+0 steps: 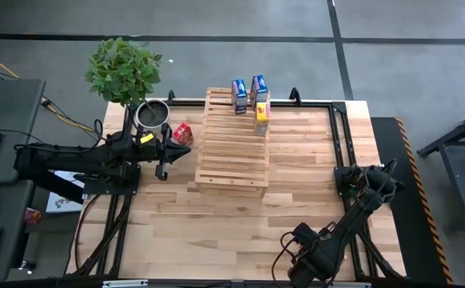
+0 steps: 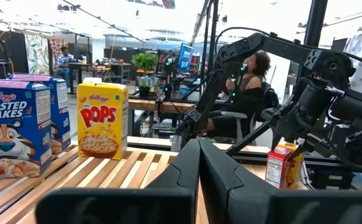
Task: Stack cereal on shelf
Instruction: Put the bottom red cereal box on the shelf
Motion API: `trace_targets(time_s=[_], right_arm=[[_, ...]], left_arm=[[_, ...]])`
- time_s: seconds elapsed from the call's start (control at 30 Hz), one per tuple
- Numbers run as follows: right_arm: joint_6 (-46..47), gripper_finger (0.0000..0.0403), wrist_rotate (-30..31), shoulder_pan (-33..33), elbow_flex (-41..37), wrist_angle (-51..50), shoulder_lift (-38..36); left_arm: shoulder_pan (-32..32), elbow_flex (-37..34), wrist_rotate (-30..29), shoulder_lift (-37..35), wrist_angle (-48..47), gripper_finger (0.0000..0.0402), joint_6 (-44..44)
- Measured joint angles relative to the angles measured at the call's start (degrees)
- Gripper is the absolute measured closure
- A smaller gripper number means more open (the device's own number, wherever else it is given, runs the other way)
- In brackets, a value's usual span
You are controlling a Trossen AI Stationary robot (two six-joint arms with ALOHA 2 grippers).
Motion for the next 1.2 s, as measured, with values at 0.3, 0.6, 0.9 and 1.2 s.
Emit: trace_targets(time_s=[0.3,0.6,0.9,1.2], right_arm=[[1.9,0.0181,-1.0,0.0,0.0,-0.1,-1.4],[1.4,0.0180,1.8,-0.4,0.0,-0.4,-1.5],[1.5,0.0180,2.2,-0.7,0.0,-0.4,-1.5],[0.6,0.0180,1.7,-0.9,0.0,-0.6,-1.5]], left_arm=[[0.0,0.0,0.0,0.0,0.0,0.0401,0.0],[0.0,0.0,0.0,0.0,0.0,0.0401,0.9],[0.0,0.0,0.0,0.0,-0.1,0.0401,0.0],[0.0,0.0,0.0,0.0,-0.1,0.0401,0.0]])
